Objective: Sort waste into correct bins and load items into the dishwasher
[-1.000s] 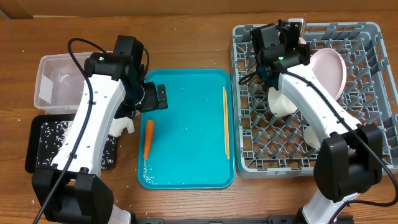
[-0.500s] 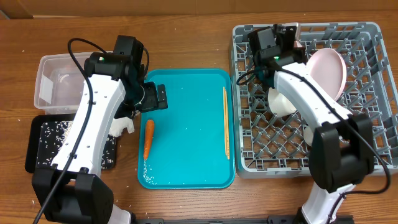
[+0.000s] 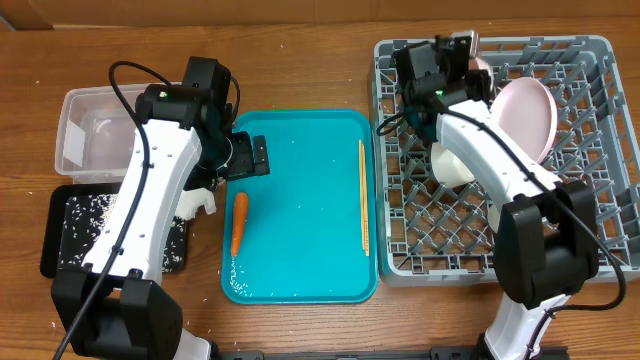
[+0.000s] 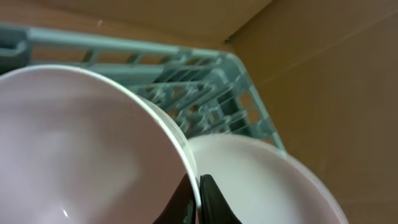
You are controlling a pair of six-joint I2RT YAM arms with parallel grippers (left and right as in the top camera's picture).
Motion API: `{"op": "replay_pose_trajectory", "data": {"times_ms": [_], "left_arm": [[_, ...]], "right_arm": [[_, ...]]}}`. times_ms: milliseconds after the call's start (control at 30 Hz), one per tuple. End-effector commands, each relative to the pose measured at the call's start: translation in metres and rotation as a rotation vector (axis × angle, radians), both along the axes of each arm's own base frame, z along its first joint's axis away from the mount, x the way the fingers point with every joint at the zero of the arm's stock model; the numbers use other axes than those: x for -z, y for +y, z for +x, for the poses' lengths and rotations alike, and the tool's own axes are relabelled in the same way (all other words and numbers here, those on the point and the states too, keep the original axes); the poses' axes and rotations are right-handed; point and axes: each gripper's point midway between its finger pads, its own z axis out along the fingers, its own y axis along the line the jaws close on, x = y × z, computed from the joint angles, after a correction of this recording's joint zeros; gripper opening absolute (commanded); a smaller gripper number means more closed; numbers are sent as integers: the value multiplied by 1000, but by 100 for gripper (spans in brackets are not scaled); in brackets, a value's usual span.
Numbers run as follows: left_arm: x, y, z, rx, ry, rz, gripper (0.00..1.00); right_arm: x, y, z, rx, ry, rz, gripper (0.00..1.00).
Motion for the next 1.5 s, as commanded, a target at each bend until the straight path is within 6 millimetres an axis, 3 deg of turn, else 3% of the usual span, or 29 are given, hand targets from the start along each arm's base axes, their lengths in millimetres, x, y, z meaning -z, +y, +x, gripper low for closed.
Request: {"op": "replay_pose_trajectory", "data": {"times_ms": [0,167,367,467,633,867,1000,1133,1200,1300,1467], "left_arm": [[1,-1,-1,-3,6,-7,100],[1,-1,-1,-3,6,-7,100],[1,-1,-1,-3,6,-7,100],[1,-1,-1,-3,6,-7,100],[1,-1,-1,-3,6,-7,99],[1,-1,-1,-3,6,-7,100],[1,-1,-1,-3,6,-7,100],[1,-1,-1,-3,6,-7,100],[1,-1,-1,-3,6,-7,100],[1,-1,-1,-3,6,-7,100],[1,-1,-1,-3,6,-7,100]], "right_arm": [[-36,-13,1,26,-35,-74,4],[-34,-16,4,35,-45,-72,4],[-22,-42,6,88,-22,-80,4],[-13,-44,7,91,1,-87,4],[4,-26,11,48,54,-107,4],[29,17,14,-46,117,-136,4],[26,41,14,-95,108,-151,12],[27,52,15,-130,124,-158,17],[27,53,14,-131,128,-159,8],[27,52,13,-131,136,-168,5],[-9,36,17,-39,89,-329,4]]}}
